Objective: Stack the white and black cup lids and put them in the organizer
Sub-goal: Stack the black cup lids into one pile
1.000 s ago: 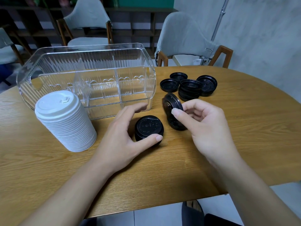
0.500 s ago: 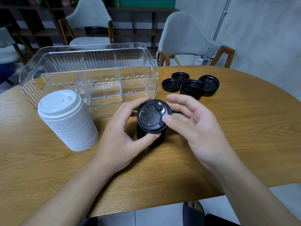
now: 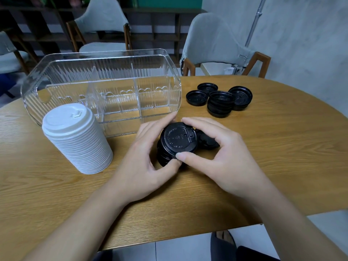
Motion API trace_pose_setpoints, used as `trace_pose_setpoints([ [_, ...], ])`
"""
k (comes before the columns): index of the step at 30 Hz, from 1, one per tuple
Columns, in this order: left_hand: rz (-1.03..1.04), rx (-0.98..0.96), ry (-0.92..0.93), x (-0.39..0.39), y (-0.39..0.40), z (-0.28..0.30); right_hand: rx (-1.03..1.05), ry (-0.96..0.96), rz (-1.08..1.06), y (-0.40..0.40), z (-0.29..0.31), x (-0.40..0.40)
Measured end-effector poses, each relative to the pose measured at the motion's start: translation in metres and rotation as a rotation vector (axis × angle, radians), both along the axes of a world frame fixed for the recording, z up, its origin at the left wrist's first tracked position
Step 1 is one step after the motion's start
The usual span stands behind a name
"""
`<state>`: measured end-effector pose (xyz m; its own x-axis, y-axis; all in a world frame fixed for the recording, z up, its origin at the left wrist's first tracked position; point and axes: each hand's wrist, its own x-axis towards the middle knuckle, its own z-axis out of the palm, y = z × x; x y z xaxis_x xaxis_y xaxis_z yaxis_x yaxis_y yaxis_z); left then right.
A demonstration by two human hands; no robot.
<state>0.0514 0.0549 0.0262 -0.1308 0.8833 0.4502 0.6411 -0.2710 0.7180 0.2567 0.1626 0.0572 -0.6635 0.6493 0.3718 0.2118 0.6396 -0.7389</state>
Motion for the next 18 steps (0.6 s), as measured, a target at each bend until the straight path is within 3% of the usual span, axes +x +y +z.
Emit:
trace_pose_setpoints([
  [7, 0.066, -0.245, -0.032, -0.005, 0.002, 0.0, -0.051, 0.007, -0.117, 0.01, -0.008, -0.001],
  [18, 0.051, -0.322, -0.022, -0.009, 0.007, -0.009, -0.008, -0.106, -0.018, 0.001, -0.018, -0.017],
])
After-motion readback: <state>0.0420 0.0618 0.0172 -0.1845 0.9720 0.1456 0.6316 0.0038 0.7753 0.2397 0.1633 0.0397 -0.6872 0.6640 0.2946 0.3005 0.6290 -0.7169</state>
